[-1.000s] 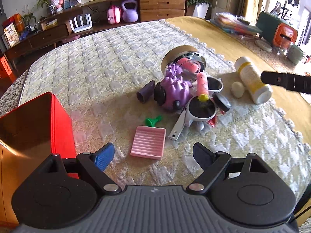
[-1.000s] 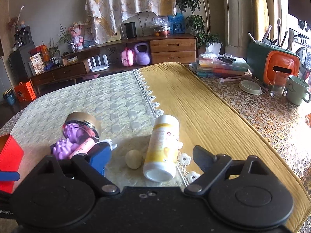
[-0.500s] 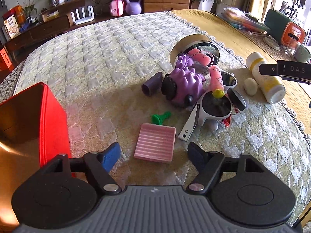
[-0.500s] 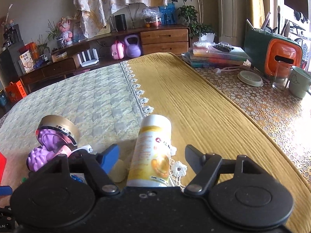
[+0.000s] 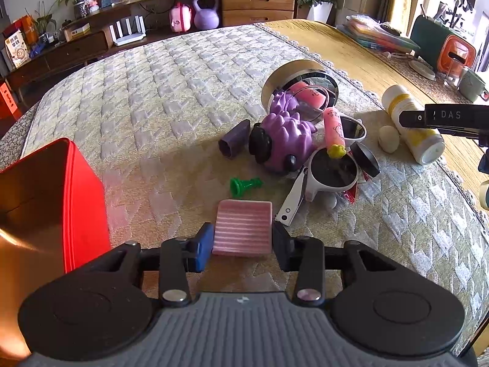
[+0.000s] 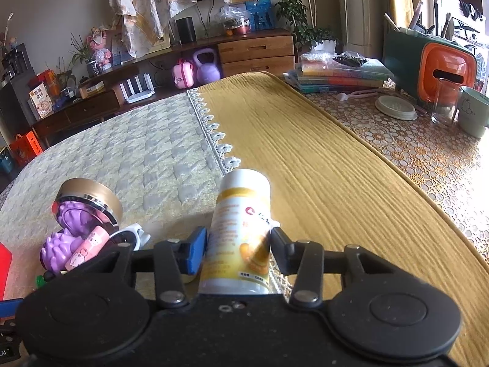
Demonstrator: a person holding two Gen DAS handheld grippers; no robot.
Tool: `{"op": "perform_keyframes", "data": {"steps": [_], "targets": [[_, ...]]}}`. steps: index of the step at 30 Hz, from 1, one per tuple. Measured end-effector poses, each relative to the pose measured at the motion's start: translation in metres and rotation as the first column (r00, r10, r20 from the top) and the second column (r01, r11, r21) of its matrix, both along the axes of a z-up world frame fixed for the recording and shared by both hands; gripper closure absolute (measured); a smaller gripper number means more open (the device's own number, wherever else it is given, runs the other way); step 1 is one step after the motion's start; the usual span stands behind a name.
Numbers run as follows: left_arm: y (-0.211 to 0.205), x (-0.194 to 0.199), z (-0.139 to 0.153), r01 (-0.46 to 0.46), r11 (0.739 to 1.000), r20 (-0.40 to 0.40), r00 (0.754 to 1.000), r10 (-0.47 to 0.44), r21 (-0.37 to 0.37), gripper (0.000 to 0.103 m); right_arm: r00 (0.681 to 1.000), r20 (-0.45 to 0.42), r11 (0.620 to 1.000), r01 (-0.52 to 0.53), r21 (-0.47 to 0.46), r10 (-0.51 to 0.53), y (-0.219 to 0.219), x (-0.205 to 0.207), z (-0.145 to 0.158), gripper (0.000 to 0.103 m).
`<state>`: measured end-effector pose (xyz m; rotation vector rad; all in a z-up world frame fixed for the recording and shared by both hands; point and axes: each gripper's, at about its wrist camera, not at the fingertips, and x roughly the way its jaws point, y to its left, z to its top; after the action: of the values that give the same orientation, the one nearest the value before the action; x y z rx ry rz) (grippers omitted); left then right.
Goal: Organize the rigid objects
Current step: 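Carry the pink pad with the left tool over the red tin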
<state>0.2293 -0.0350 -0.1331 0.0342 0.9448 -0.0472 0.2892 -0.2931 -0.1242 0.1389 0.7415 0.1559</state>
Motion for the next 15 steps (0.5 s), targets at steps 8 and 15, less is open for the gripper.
{"op": "perform_keyframes", "data": {"steps": [8,15], "targets": [[0.006,-0.003,0.003,-0.032,0.999,-0.018,0.999,0.031,-0.025,0.063,1.0,0.009,1.0,0.004,0.024,-0.005,-0.006,-0.018,0.008,0.058],[0.008,-0.014,0.011,-0.038,0.998,-0.027,0.999,0.037,-0.051,0.063,1.0,0.016,0.998,-0.006,0.058,0.005,-0.008,-0.048,0.018,0.059]]}}
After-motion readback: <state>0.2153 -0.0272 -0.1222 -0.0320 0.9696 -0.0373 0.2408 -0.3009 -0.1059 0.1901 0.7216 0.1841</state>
